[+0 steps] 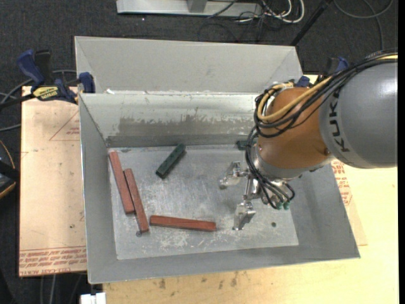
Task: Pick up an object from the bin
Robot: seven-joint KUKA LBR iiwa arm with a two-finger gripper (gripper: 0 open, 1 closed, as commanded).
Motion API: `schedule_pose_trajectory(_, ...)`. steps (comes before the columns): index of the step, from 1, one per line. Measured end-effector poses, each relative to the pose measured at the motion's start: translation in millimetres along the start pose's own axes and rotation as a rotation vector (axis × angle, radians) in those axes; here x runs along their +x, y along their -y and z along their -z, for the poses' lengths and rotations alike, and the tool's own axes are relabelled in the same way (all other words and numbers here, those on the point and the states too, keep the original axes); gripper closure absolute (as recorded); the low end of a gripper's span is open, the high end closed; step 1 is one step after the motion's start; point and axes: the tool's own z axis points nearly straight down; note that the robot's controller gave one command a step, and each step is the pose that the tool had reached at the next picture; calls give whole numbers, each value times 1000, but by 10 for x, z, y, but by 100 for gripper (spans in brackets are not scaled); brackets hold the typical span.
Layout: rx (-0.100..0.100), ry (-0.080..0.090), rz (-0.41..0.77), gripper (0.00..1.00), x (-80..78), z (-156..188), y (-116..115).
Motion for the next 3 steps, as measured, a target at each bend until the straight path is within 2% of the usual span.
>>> schedule_pose_trajectory(1,0,10,124,100,-290,-575,-491)
schedule_pose_trajectory(2,0,10,124,100,-290,-575,-491)
schedule_pose_trajectory(3,2,7,129,100,-530,1216,-528)
